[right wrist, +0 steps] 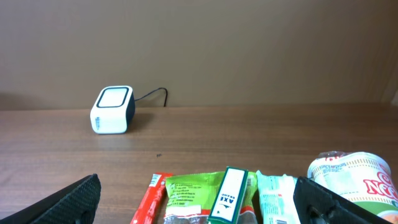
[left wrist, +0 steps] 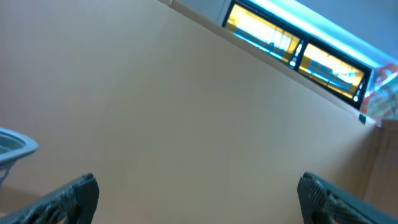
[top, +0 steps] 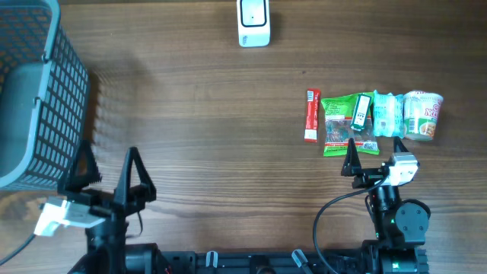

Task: Scan the item barcode

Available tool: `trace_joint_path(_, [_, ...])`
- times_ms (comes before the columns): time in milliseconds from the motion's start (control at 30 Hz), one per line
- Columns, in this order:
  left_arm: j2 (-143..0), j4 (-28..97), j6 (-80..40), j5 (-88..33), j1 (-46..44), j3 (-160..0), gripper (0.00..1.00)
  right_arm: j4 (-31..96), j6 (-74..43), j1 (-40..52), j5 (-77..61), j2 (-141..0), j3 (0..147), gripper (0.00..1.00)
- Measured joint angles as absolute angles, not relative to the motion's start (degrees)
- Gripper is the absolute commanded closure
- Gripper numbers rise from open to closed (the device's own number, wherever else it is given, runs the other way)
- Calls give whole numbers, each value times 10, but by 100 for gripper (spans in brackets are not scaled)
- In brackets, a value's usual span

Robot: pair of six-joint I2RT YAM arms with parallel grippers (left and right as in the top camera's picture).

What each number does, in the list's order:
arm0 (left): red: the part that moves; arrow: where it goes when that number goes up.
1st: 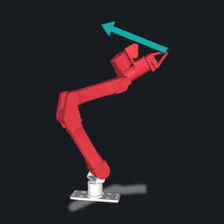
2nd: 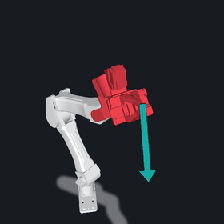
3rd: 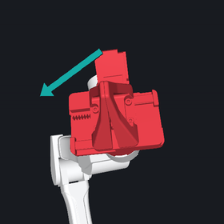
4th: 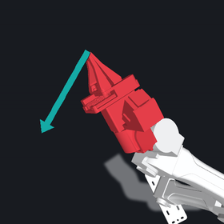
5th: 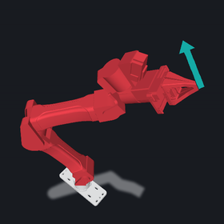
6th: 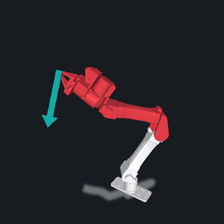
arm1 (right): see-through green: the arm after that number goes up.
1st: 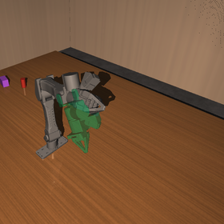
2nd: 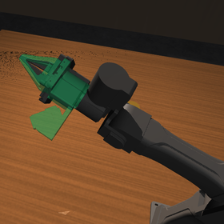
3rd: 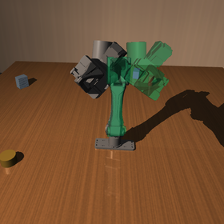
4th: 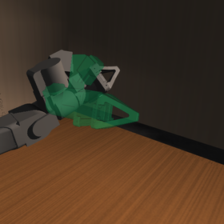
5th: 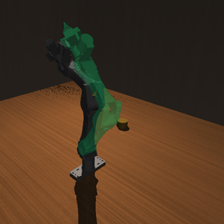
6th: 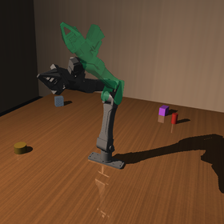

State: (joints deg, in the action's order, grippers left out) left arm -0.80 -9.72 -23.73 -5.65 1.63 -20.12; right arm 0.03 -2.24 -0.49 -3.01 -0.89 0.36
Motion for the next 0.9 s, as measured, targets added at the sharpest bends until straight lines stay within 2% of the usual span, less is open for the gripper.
trace_joint_path(100, [-8,-168,-229,-56,16,-130,0,0,-22,-5,-30,-9,4,0])
trace_joint_path(267, [-8,-171,-225,-56,16,-63,0,0,-22,-5,-30,-9,4,0])
trace_joint_path(733, [-8,-22,-221,-56,16,-10,0,0,-22,-5,-30,-9,4,0])
trace_joint_path(900, [-8,36,-178,-58,16,-7,0,0,-22,-5,-30,-9,4,0])
